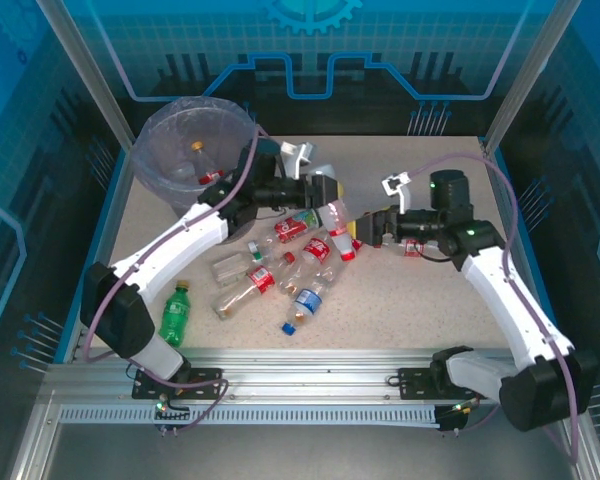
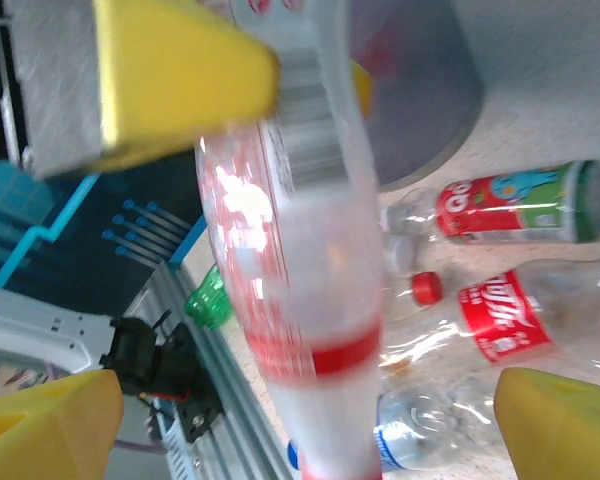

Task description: Put the plastic bottles in the bin

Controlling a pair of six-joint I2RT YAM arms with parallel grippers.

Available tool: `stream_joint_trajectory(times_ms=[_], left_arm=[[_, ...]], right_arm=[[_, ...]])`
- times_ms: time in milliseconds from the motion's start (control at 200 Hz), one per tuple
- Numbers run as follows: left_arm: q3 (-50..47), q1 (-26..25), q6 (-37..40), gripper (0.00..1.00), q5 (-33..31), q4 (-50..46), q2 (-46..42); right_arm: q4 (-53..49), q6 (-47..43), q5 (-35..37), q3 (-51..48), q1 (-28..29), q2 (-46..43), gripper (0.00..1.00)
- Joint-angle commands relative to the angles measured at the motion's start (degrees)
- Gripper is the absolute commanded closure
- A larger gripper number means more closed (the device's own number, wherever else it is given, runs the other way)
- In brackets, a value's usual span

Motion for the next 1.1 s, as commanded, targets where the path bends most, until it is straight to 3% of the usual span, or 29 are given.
stream_joint_trajectory(times_ms=[0, 165, 290, 455, 530, 630, 855, 1096], left_arm=[[5.49, 4.48, 4.21, 0.42, -1.19, -5.04, -1.92], [13.36, 14.33, 8.54, 0.44, -3.98, -12.32, -4.55], [18.45, 22.83, 10.95, 0.53, -11.12, -15.75, -7.21], [21.39, 33.49, 10.28, 0.58, -12.79, -16.00, -7.90], [22.44, 36.86, 11.66, 0.60, -16.48, -17.51, -6.60], [24.21, 38.41, 15.77, 0.60, -21.13, -20.48, -2.96], [22.77, 37.88, 21.07, 0.60, -21.51, -23.33, 4.57], [17.75, 34.11, 25.23, 0.60, -25.83, -22.98, 8.09]], right_arm=[[-9.29, -2.78, 3.74, 1.91, -3.96, -3.58, 0.03], [-13.52, -2.67, 11.04, 1.58, -9.16, -5.34, 0.03], [-14.07, -2.43, 14.04, 0.87, -10.08, -5.59, 0.03], [-13.76, -1.92, 16.05, 0.25, -10.80, -5.55, 0.03], [-14.93, -2.13, 18.03, 0.63, -11.10, -5.30, 0.03], [-16.82, -2.33, 21.25, 1.19, -11.11, -4.76, 0.03], [-21.43, -0.18, 31.13, 1.17, -11.06, -3.12, 0.07], [-20.73, 5.50, 31.05, -1.92, -8.71, -1.28, 0.17]])
